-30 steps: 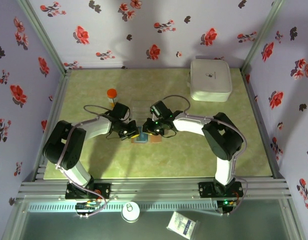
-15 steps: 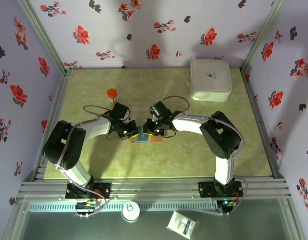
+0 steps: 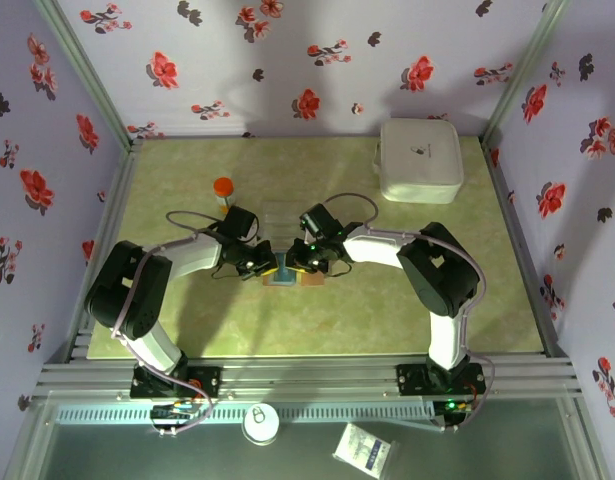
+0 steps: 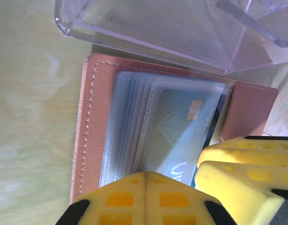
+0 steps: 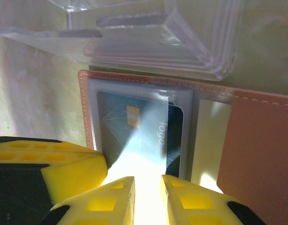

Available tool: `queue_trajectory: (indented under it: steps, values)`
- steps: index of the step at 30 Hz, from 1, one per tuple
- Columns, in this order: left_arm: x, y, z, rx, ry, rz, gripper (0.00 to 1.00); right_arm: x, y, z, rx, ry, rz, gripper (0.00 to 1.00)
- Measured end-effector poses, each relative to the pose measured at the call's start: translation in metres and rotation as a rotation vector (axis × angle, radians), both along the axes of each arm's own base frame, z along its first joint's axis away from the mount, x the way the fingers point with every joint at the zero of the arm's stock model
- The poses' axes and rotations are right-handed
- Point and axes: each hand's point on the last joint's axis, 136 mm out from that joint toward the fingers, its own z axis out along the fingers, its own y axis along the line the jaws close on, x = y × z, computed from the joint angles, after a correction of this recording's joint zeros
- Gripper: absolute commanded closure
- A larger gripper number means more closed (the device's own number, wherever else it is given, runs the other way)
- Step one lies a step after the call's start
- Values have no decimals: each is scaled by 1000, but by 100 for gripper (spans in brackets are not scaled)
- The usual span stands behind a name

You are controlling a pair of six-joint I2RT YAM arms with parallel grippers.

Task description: Take the credit cards out of the card holder

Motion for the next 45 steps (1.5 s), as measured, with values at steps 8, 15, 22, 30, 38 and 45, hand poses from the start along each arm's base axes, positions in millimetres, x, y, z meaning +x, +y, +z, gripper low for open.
queue_trajectory:
  steps: [8,15,22,30,38,45]
  values:
    - [0,1,0,-9,-6,3,100,0,-2,-1,-12,-7,8,76]
    - [-2,6,0,-2,-1,12,100,-2,-8,-4,-45,-11,16,76]
    - [-2,7,1,-1,-1,14,100,-3,-13,-5,-66,-14,20,75]
    - [-7,12,5,17,7,22,100,-2,-19,10,-57,-38,5,73]
    - [5,4,23,0,-24,17,100,-4,-30,13,-27,-54,-16,76]
    - [10,-13,29,-14,-37,-21,100,0,-32,9,19,-43,-44,74]
